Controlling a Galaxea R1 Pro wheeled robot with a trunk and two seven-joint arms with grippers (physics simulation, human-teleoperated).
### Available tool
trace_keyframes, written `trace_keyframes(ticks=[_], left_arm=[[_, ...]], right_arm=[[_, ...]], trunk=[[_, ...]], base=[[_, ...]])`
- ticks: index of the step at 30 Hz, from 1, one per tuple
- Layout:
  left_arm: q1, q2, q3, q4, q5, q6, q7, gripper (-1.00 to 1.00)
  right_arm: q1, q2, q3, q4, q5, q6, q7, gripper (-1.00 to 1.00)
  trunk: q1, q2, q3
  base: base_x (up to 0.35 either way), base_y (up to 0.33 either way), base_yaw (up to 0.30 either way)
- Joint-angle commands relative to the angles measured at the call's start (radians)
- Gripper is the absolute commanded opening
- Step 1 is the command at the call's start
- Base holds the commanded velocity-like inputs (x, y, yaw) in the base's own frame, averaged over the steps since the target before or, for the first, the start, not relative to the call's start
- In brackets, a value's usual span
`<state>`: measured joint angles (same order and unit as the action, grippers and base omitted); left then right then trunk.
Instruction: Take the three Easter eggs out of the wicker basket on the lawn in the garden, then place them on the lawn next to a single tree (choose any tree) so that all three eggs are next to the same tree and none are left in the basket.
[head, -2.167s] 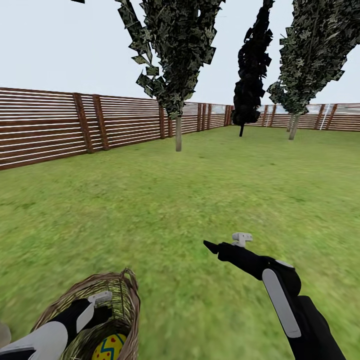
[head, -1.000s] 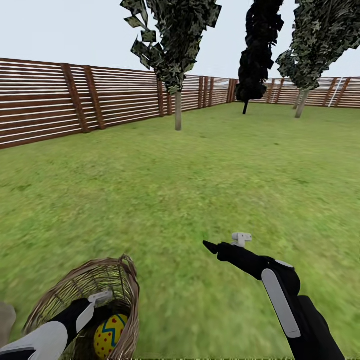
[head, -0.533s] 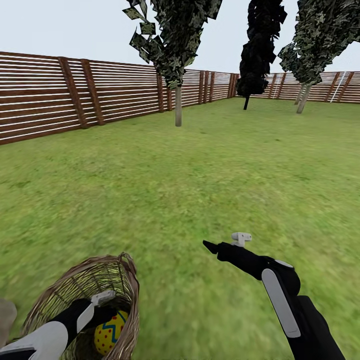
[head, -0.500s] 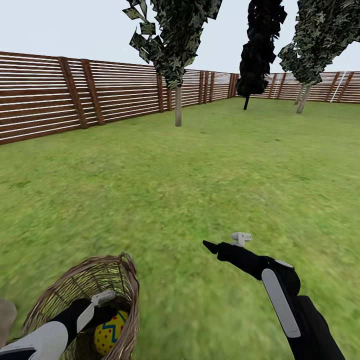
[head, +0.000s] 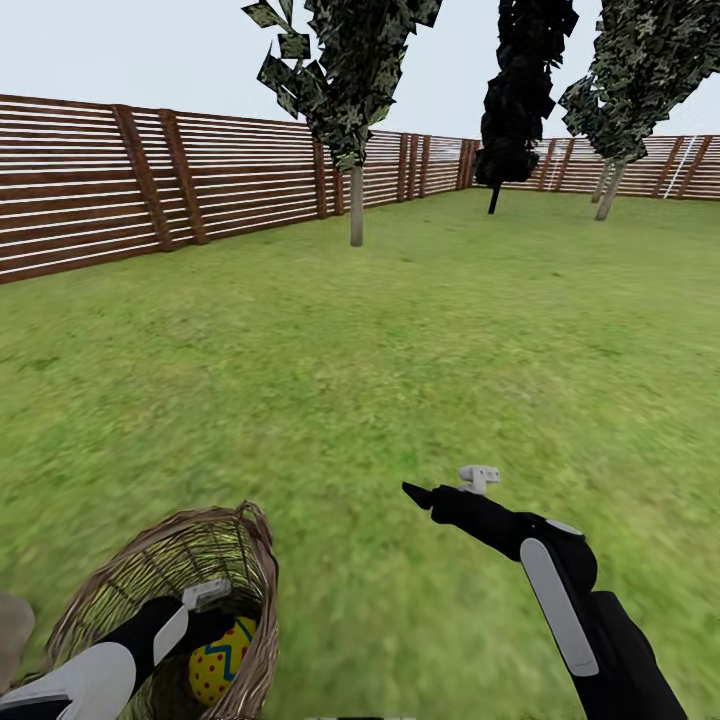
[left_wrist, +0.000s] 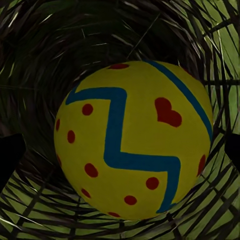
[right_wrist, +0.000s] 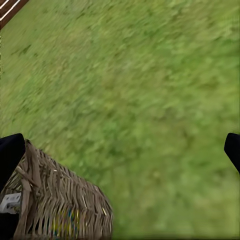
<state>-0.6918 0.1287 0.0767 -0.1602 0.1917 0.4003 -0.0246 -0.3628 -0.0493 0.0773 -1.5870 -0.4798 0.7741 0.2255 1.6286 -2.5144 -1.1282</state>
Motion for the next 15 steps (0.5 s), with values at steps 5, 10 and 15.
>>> trace_keyframes(ticks=[5,10,15], left_arm=[[-0.001,0.001,0.008,-0.008,0.003,0.003,-0.002,1.0],[-0.001,0.004,0.008,-0.009,0.003,-0.052,-0.002,1.0],[-0.002,0.003,0.008,-0.008,0.001,-0.117,-0.002,1.0]], right_arm=[[-0.001,-0.001,0.005,-0.001,0.004,0.004,0.003,1.0],[-0.001,-0.001,0.005,-0.001,0.004,0.004,0.003,1.0],[-0.001,-0.001,0.006,-0.001,0.004,0.004,0.004,1.0]], trunk=[[0.0,0.0,-0.001],[0.0,0.0,-0.001],[0.002,-0.001,-0.016]], base=[[0.0,0.0,0.0],[0.0,0.0,0.0],[0.0,0.0,0.0]])
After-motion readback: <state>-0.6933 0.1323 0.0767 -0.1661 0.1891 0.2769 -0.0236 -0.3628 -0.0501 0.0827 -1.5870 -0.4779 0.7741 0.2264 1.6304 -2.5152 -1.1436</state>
